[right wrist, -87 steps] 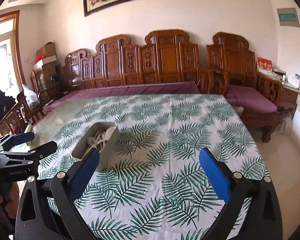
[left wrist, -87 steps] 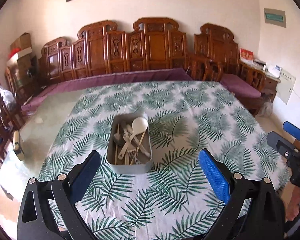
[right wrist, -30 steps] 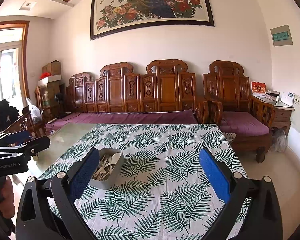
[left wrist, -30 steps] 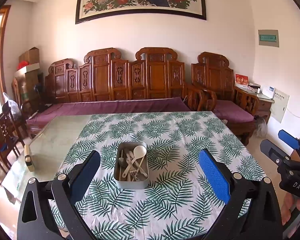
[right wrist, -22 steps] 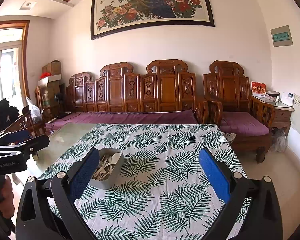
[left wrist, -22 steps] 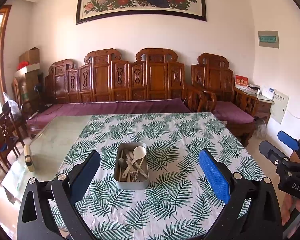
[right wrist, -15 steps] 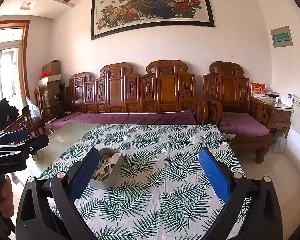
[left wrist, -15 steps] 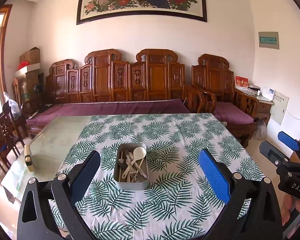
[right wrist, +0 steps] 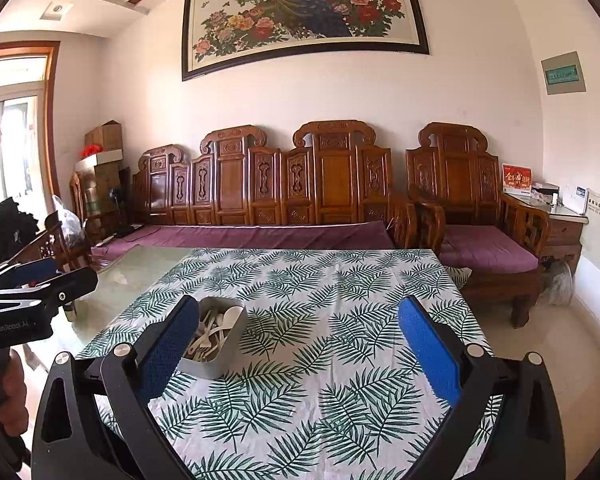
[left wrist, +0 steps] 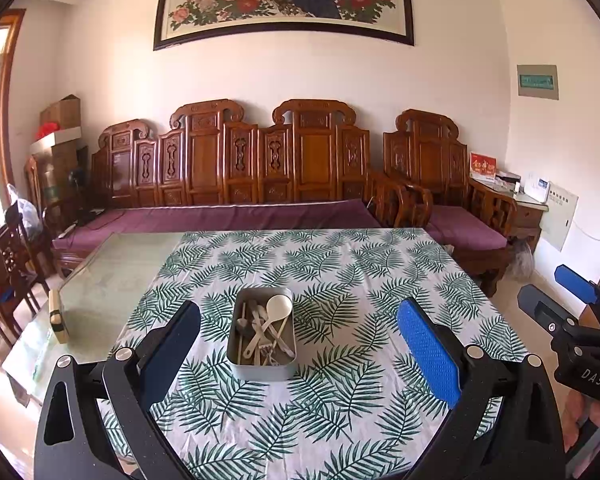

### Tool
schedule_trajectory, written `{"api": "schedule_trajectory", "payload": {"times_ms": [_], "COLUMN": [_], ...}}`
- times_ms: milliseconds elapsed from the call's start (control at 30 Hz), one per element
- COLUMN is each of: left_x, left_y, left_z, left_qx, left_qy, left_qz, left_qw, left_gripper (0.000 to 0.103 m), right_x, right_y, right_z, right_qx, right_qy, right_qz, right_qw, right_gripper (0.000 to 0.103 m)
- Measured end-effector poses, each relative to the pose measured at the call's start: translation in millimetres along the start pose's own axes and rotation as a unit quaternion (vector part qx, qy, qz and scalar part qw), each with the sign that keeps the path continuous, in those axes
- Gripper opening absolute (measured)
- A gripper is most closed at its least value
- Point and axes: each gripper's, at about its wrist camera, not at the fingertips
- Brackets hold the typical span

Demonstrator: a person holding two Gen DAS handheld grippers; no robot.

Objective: Organize utensils

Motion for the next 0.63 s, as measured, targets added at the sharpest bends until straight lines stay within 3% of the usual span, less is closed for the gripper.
{"api": "schedule_trajectory", "payload": {"times_ms": [633], "left_x": [-1.1], "left_y": [0.5], "left_z": [2.3], "left_qx": [0.0], "left_qy": [0.0], "left_qz": [0.0], "left_qw": [1.0], "left_gripper": [0.095], "right_x": [-0.6], "right_y": [2.5], "right_z": [2.1], "right_qx": [-0.002], "right_qy": [-0.001], "right_qz": [0.002], "right_qw": [1.0], "right_gripper": [0.1]}}
Point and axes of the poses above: each gripper's, at about its wrist camera, not at the fingertips, and y roughly against the way its jaws point, x to its left, z to its top, and after that the axes turned 11 degrees about -z, right-handed
